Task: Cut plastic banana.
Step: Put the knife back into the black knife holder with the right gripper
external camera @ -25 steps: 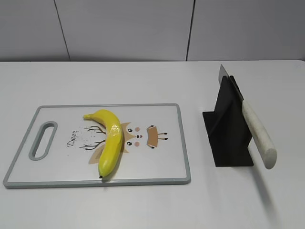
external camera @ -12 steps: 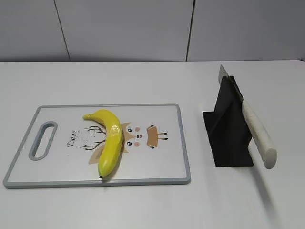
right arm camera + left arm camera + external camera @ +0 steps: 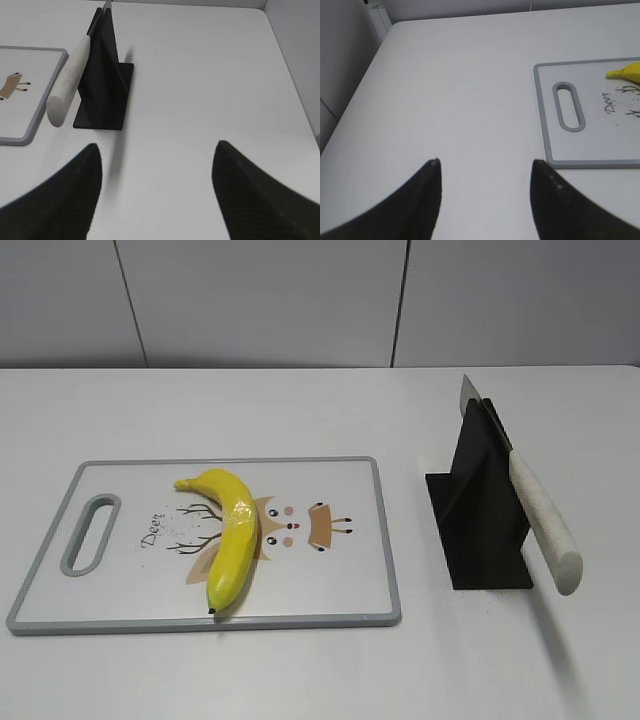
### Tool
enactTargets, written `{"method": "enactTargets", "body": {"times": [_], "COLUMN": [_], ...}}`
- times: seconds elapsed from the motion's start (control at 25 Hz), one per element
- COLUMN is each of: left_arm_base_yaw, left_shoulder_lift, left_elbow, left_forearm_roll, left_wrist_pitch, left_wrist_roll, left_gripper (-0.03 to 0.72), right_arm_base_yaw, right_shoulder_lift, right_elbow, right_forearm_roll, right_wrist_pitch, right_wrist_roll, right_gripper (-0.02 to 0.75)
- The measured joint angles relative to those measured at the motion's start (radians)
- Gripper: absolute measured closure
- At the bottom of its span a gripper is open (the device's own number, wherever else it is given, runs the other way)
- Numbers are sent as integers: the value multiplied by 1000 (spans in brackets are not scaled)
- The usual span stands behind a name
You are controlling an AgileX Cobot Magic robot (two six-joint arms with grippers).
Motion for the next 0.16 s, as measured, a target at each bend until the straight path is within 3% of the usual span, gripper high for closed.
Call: {"method": "enactTargets", "body": {"times": [0.16], "left_arm_base_yaw": [0], "left_shoulder_lift": [0], "left_elbow": [0], "left_forearm_roll": [0], "left_wrist_pitch": [0], "left_wrist_roll": [0], "left_gripper": [167], "right_arm_base_yaw": [0], "right_shoulder_lift": [0], "right_elbow": [0], "right_forearm_roll": [0], "right_wrist_pitch": [0], "right_wrist_roll": [0], "right_gripper": [216]}}
